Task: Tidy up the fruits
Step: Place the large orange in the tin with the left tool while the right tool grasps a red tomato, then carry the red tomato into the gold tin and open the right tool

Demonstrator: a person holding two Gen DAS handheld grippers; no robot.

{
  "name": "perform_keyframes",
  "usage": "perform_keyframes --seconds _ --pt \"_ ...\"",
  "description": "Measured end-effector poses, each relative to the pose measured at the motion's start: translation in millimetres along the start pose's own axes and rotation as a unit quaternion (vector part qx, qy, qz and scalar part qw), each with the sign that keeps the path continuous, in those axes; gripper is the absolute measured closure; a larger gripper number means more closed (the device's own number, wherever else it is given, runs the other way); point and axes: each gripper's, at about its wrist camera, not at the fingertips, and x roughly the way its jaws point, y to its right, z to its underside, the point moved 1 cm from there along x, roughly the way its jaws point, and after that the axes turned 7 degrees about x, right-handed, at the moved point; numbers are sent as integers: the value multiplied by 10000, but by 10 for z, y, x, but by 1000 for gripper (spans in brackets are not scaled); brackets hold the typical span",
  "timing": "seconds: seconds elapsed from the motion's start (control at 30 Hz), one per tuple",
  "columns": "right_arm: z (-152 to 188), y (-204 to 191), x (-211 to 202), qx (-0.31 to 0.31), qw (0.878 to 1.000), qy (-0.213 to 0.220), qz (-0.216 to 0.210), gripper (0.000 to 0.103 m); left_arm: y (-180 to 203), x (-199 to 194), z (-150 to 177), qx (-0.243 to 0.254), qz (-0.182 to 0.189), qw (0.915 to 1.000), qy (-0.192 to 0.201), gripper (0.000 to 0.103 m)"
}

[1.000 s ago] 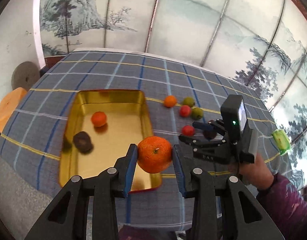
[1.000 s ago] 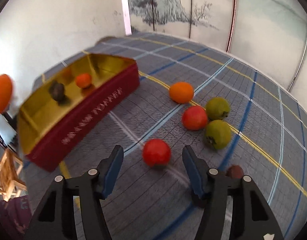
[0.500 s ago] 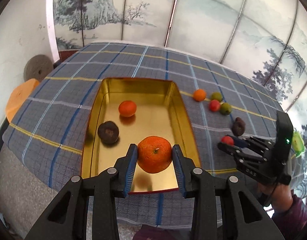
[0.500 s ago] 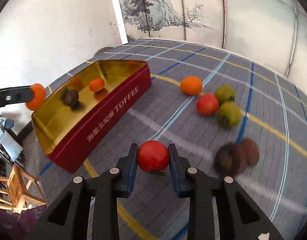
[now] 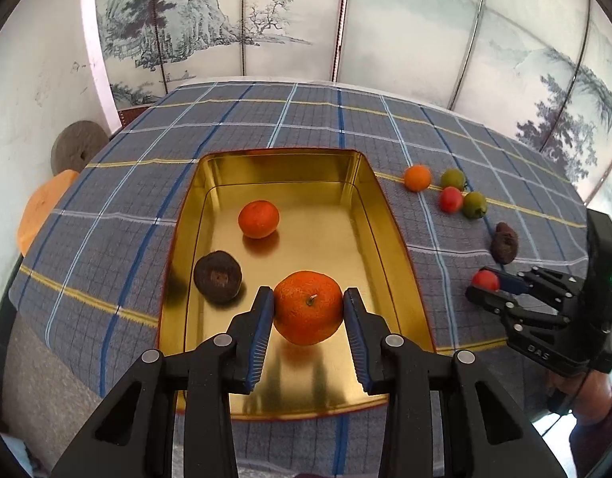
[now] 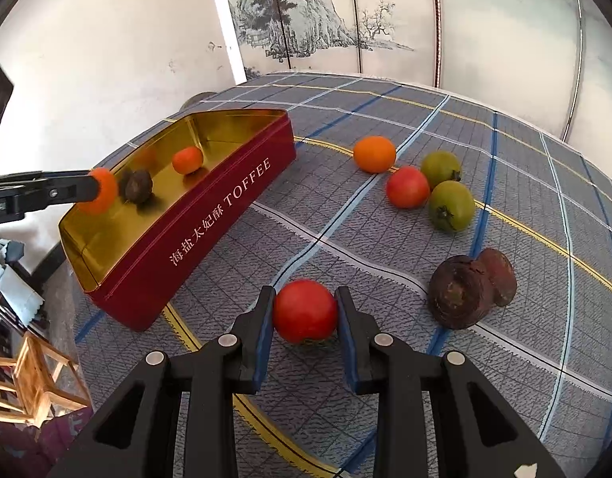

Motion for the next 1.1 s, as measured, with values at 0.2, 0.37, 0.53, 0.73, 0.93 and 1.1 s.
perform_keyframes --seconds 0.2,0.37,0.53,0.73,0.93,1.1 --pt "-2 6 4 50 10000 -1 -9 75 56 163 -46 197 -156 9996 -96 66" --pt "6 -9 -3 29 10000 -21 4 75 84 238 -58 282 -237 9992 -146 65" --pt "10 -12 -4 25 10000 -27 17 75 92 276 -52 330 -343 9987 -191 64" --pt "10 -8 -8 32 10000 -38 28 75 117 297 -48 462 -550 9971 -263 63" --pt "9 -8 -7 31 10000 -36 50 75 127 187 -56 501 -668 9965 -16 47" --pt "11 -12 3 15 9999 -45 91 75 141 108 -43 556 -775 9954 119 42"
